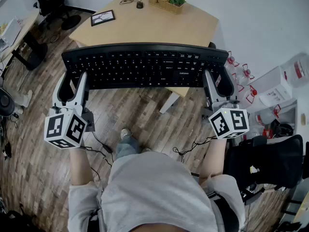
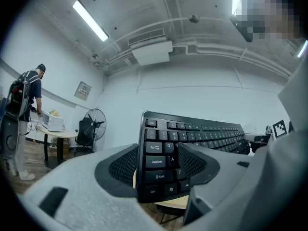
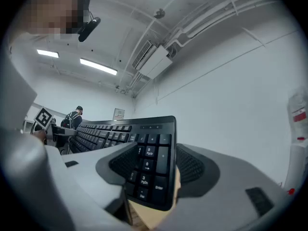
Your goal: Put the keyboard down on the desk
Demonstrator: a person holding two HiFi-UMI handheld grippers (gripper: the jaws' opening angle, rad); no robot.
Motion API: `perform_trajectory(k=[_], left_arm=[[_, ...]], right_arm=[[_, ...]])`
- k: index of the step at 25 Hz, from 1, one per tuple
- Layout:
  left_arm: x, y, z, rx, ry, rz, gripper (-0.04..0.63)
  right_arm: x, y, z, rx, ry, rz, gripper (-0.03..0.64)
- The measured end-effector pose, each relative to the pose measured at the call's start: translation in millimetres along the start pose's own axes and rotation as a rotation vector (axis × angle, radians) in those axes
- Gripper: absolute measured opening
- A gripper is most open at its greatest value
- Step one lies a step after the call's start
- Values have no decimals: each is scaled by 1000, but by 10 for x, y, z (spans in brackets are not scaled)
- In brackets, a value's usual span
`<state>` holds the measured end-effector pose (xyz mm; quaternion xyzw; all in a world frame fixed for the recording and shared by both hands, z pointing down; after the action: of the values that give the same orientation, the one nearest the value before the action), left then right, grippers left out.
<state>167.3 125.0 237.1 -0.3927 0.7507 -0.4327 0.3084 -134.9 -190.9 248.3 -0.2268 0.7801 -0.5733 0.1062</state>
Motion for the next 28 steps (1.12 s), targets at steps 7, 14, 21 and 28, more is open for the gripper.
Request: perform_trajectory(k=[7, 14, 21, 28], left_arm=[[-9, 36, 27, 1, -2, -1, 252], [4, 8, -6, 8, -2, -7, 252], [-1, 66, 61, 35, 0, -23, 252], [19, 12, 24, 66, 11, -43, 252]], right_arm=[[-27, 32, 25, 6, -4, 4, 241], [-5, -15, 12, 10, -9, 9, 241], [-38, 14, 44, 39, -11, -2, 241], [4, -91, -16, 76, -3, -2, 241]])
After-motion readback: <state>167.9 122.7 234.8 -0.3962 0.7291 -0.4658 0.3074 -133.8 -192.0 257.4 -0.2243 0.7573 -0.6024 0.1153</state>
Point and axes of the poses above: the fingertips, and each gripper's own axes: z backward along the fingers, x to its right, y out of its top, the point moved 8 cm from there along z, backward along the fingers, and after that the axes turned 15 degrees about -x, right-handed, at the moved point
